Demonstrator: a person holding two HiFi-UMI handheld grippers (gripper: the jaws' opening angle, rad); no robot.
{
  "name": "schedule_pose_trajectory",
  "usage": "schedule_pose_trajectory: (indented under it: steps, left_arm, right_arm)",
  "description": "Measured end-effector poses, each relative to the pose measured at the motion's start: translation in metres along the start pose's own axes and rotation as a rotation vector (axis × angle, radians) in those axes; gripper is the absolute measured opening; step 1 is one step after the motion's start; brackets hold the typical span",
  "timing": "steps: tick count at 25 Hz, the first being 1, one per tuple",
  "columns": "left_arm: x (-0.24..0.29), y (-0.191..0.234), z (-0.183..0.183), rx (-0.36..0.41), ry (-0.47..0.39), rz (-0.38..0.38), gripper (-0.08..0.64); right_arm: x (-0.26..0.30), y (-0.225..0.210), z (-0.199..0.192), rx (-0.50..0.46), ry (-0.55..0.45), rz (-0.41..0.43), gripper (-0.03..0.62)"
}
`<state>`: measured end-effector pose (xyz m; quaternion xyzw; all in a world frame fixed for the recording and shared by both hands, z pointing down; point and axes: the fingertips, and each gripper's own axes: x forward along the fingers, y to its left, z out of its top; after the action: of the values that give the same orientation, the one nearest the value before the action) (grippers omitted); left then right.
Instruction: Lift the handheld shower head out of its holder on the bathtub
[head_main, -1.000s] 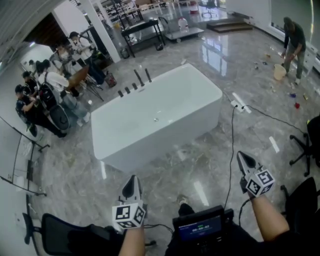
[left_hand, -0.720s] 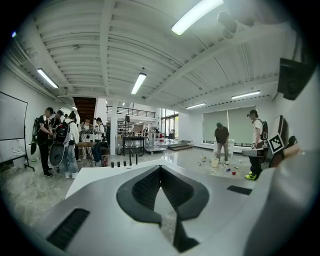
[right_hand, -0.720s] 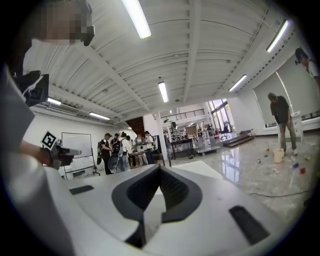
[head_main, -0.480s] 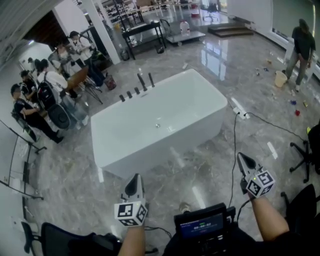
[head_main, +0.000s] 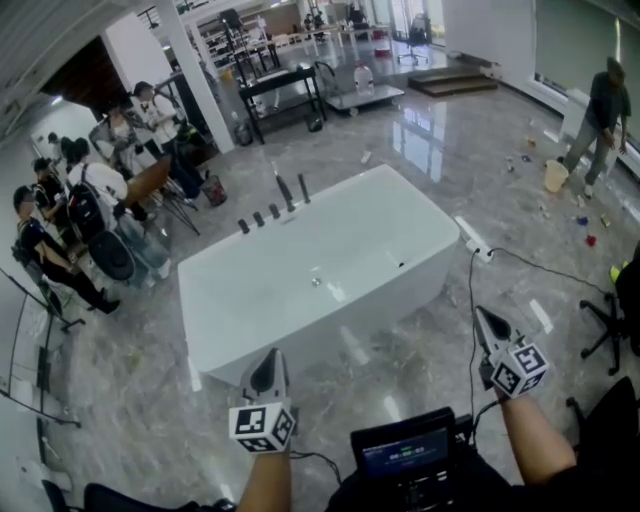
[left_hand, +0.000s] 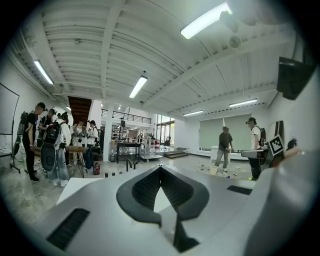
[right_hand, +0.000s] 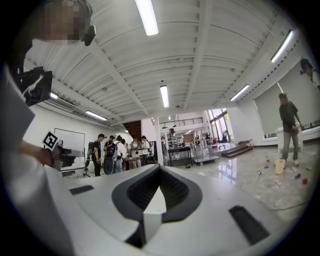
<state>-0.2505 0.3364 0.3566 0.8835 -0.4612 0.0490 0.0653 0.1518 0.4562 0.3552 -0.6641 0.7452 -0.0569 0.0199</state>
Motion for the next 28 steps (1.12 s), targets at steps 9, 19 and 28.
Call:
schedule_pose_trajectory:
  steps: [9, 19, 28]
  left_arm:
    - [0.052, -0.009, -0.009, -0.009, 0.02, -0.072, 0.008]
    - [0.094, -0.019, 0.018, 0.05, 0.022, -0.058, 0.008]
    - [0.135, 0.007, 0.013, 0.028, 0.041, -0.002, 0.008]
  right_arm:
    - [0.002, -0.016, -0.011, 0.021, 0.013, -0.064, 0.003]
    - [0.045, -0.058, -0.015, 0.061, 0.0, -0.05, 0.003]
    - [0.11, -0.082, -0.016, 0.049, 0.028, -0.008, 0.003]
